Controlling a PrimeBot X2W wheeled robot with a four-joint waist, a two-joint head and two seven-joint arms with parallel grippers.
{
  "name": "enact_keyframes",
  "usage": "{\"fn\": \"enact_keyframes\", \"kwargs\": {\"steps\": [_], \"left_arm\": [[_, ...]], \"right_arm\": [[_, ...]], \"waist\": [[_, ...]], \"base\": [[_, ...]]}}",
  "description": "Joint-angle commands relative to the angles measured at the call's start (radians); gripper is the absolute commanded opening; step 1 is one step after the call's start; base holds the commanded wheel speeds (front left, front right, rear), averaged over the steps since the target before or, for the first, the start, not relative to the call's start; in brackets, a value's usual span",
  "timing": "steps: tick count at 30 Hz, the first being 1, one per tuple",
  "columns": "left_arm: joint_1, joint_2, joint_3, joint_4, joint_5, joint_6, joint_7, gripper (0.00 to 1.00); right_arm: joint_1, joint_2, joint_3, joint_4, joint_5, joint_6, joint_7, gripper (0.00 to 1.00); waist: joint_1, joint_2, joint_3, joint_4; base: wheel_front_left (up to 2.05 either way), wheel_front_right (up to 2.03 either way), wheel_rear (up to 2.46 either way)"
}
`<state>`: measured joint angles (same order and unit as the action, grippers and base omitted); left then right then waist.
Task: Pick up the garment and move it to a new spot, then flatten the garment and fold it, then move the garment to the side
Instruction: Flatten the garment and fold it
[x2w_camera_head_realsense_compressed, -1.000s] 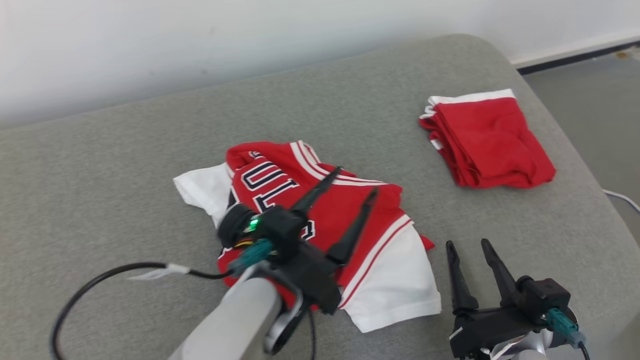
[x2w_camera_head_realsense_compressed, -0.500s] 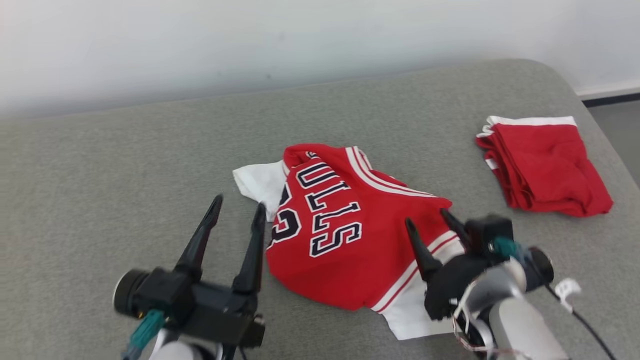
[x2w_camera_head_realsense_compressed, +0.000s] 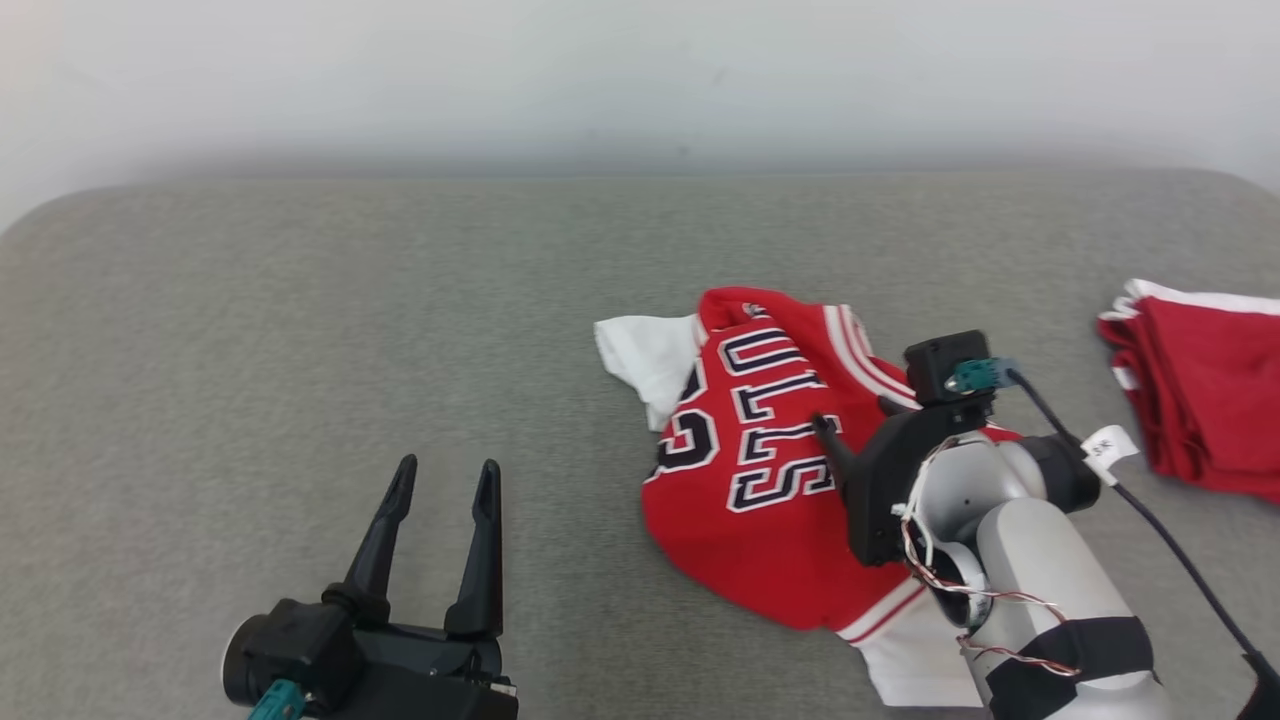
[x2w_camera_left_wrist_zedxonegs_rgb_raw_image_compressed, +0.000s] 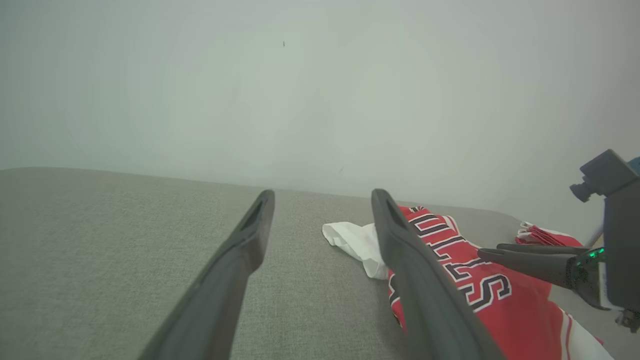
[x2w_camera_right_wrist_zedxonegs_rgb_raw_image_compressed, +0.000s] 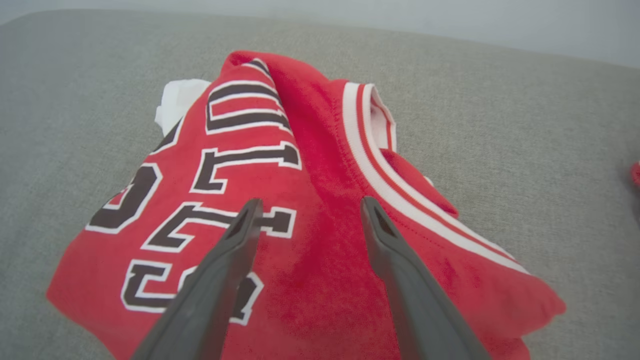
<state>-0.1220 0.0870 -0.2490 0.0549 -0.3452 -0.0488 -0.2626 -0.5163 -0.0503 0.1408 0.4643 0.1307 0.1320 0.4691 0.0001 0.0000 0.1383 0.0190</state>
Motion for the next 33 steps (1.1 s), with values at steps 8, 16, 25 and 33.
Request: {"fn": "enact_keyframes", "kwargs": {"steps": [8, 16, 25, 33], "left_arm": [[0.033, -0.028, 0.032, 0.020, 0.020, -0.030, -0.003, 1.00], [0.043, -0.035, 0.046, 0.031, 0.024, -0.045, -0.003, 1.00], [0.036, -0.036, 0.011, 0.077, 0.014, -0.057, -0.003, 1.00], [-0.031, -0.037, -0.044, 0.140, 0.005, -0.068, -0.003, 1.00]], "right_arm": [[-0.038, 0.000, 0.000, 0.080, 0.002, -0.003, 0.011, 0.28], [-0.043, -0.001, -0.094, 0.071, -0.055, -0.003, -0.057, 0.00], [0.062, -0.026, -0.385, -0.043, -0.238, -0.003, -0.040, 0.00], [0.129, -0.009, -0.473, -0.102, -0.301, -0.003, -0.031, 0.53]], "waist": [[-0.0001, 0.0000, -0.009, 0.079], [-0.0001, 0.0000, -0.023, 0.062], [-0.0001, 0.0000, -0.035, 0.025], [-0.0001, 0.0000, -0.011, -0.024]], "base": [[0.00, 0.00, 0.00], [0.00, 0.00, 0.00], [0.00, 0.00, 0.00], [0.00, 0.00, 0.00]]}}
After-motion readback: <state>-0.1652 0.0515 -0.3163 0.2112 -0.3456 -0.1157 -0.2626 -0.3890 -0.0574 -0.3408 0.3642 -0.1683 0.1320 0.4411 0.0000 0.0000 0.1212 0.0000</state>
